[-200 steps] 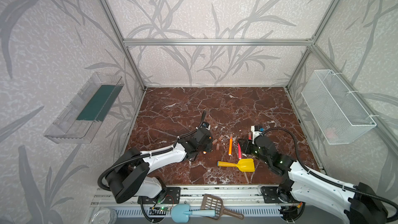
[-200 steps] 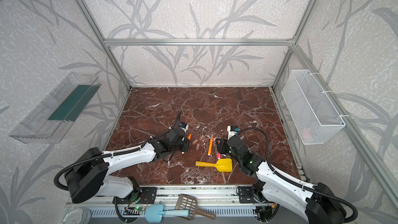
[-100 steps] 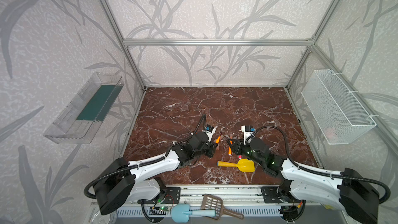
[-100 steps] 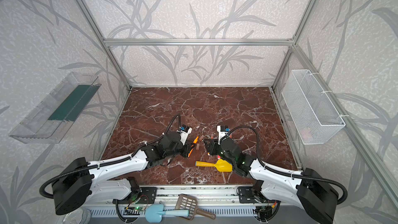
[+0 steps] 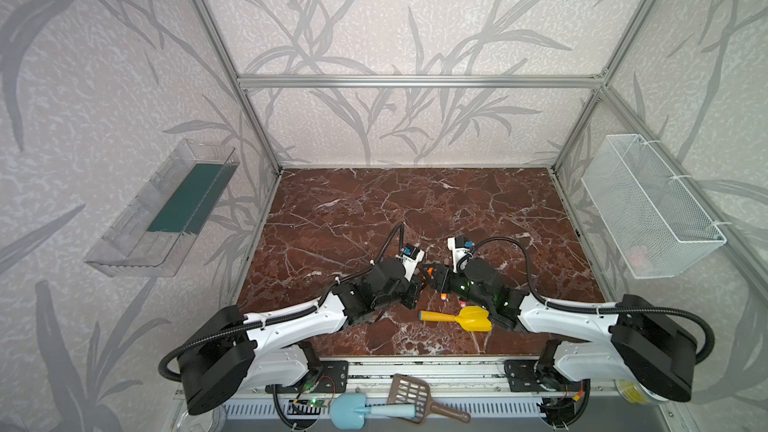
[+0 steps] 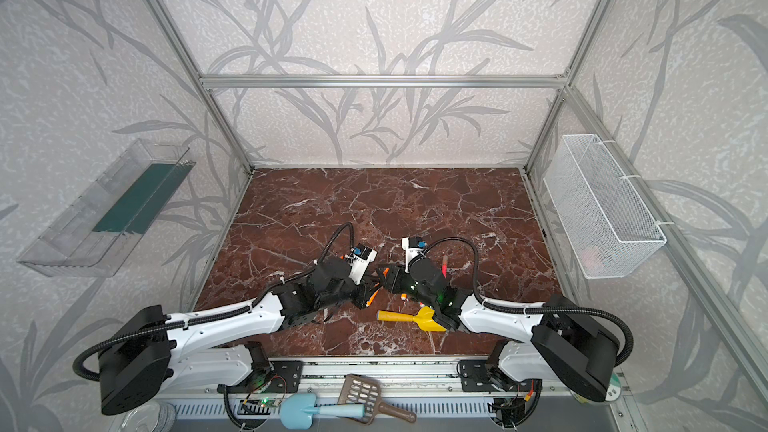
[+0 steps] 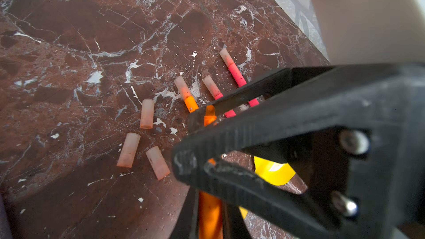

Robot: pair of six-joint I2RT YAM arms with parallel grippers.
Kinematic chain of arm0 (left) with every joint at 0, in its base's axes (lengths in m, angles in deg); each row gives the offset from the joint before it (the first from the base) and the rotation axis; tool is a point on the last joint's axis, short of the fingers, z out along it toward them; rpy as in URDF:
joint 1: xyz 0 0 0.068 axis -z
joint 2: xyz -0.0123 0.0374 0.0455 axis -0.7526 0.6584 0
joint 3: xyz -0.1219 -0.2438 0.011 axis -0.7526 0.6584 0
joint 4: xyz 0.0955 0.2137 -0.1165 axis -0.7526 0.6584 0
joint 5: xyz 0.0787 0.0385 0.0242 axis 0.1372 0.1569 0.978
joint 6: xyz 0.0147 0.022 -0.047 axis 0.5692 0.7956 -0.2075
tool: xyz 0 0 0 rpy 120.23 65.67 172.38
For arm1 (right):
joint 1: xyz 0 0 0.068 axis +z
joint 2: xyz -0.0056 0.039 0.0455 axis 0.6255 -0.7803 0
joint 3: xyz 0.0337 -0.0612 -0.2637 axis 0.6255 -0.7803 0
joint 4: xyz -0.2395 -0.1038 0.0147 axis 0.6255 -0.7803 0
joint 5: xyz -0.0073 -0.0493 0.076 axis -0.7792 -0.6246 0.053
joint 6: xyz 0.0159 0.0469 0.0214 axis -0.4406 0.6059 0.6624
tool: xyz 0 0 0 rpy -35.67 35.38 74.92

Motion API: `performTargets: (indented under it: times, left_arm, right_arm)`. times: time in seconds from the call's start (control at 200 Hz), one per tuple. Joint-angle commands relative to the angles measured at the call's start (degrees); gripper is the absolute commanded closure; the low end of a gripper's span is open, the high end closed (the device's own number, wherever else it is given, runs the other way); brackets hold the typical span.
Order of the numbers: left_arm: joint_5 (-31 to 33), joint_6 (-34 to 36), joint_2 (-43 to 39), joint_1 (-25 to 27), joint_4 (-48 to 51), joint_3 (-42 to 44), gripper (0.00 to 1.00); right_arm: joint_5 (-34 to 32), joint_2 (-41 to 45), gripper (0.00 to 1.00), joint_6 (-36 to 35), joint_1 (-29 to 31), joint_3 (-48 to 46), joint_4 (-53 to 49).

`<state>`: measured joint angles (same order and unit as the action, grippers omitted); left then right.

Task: Insert the pens into the pen caps
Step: 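Hold the orange marker up while the right gripper moves over the loose pink caps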

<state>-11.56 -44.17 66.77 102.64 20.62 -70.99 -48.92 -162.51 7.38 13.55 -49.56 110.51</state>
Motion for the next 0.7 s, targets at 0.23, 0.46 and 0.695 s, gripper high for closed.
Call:
performTargets:
  times: [0.23,0.46,0.695]
  left_arm:
    - [3.30,0.76,-4.27,0.31,-3.17,2.58,1.00]
    - [3.11,0.84,-4.74,0.32,-3.51,3.08,0.97]
    - [1.20,1.44,-2.35,0.32,-4.74,3.07,0.71]
  right_arm:
    - [-0.12,-2.36,0.62,2.63,2.37,1.42,3.93]
    - [-1.21,-3.09,0.88,3.36,2.80,1.13,5.16]
    - [-2.23,-2.82,0.97,3.75,3.08,0.32,6.75]
